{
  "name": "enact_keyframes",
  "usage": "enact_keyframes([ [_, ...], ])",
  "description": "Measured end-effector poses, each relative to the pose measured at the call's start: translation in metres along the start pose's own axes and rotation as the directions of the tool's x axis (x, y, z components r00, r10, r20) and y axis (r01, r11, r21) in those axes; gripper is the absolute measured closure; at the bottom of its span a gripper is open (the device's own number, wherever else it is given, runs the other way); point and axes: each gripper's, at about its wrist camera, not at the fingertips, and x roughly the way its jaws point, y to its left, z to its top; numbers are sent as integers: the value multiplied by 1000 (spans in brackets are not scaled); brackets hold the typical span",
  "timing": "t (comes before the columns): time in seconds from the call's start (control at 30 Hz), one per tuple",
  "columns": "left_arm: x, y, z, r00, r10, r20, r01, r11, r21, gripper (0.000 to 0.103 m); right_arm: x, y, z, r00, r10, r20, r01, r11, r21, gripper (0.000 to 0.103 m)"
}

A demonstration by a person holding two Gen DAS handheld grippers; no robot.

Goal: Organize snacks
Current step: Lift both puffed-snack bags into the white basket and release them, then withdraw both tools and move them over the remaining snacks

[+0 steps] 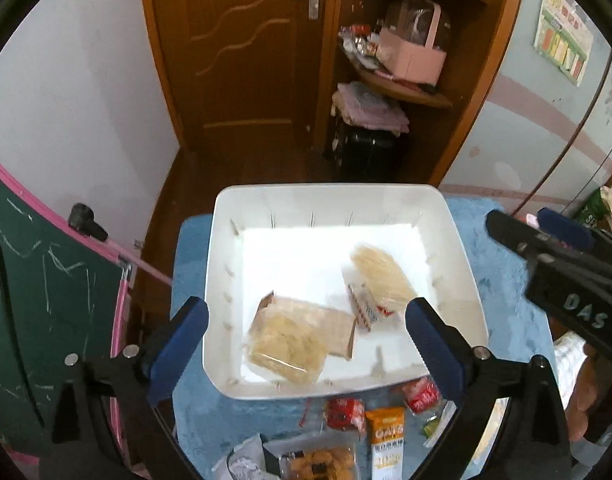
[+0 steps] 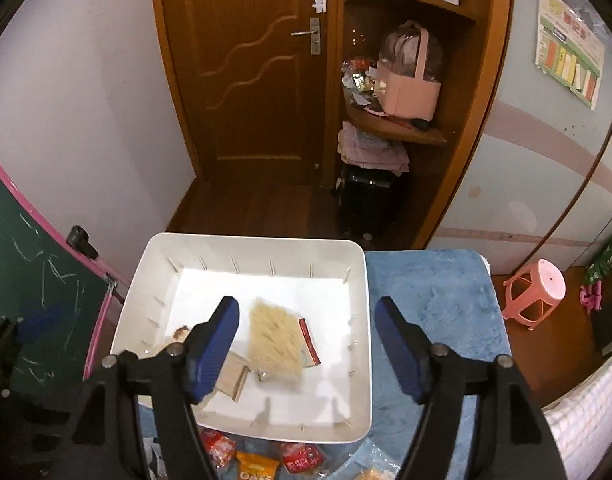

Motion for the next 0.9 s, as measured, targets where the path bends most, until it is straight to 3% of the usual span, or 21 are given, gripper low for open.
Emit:
enact_keyframes([
  [0.5, -31, 9, -28, 1000, 18, -18, -18, 1000, -21, 4, -34, -17, -20, 999, 34, 4, -34, 999, 19, 32],
  [0.9, -84, 12, -54, 997, 64, 34, -63, 998, -17, 4, -73, -41, -45, 999, 33, 36, -34, 999, 9, 32],
])
